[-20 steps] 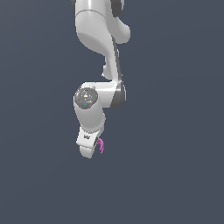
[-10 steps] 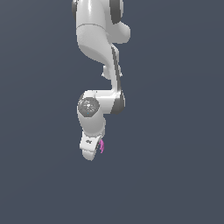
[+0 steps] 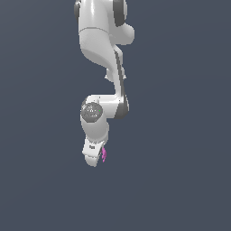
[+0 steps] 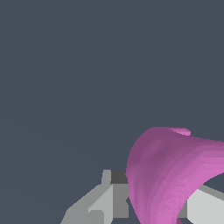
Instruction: Pick up the object and move it to a goal position.
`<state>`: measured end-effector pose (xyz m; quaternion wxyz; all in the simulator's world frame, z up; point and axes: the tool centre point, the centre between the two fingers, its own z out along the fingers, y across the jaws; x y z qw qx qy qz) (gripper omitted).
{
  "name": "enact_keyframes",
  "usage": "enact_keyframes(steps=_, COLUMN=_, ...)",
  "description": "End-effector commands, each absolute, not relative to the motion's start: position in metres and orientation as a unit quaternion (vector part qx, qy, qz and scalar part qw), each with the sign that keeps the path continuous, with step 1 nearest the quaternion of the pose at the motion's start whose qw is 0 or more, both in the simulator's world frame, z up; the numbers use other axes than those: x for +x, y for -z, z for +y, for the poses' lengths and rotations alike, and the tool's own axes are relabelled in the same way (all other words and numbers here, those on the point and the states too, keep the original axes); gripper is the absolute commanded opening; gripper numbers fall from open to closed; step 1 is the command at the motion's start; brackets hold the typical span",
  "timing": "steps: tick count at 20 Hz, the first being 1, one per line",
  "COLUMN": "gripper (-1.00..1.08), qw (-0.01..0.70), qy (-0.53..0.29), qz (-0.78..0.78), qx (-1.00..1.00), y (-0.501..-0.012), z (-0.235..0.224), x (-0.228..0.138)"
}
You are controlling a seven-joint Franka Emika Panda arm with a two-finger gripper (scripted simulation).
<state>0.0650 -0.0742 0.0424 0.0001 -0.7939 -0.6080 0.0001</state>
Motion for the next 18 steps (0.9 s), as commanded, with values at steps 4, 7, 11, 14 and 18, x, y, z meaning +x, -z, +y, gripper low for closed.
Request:
enact_keyframes(steps=4, gripper=-1.00, qw=0.000, qy=0.000, qz=-0.608, qx=-0.794, y=-0.042, z=-0.074, x=0.065)
enact_keyframes(steps=7, gripper=-1.00, qw=0.000, qy=0.000, qz=-0.608, qx=-0.794, y=-0.043, z=-0.074, x=0.065)
enact_keyframes(steps=11, gripper=-1.00, qw=0.000, qy=0.000, qz=-0.608, qx=-0.794, y=-0.050, z=-0.065, x=0.065)
enact_keyframes(steps=14, gripper=-1.00, qw=0.000, qy=0.000, qz=-0.608, qx=-0.794, y=-0.061, z=-0.051, x=0.064)
enact_keyframes(steps=18, gripper=-1.00, qw=0.000, qy=0.000, qz=-0.608, qx=-0.794, y=-0.086, z=-0.018, x=0.063)
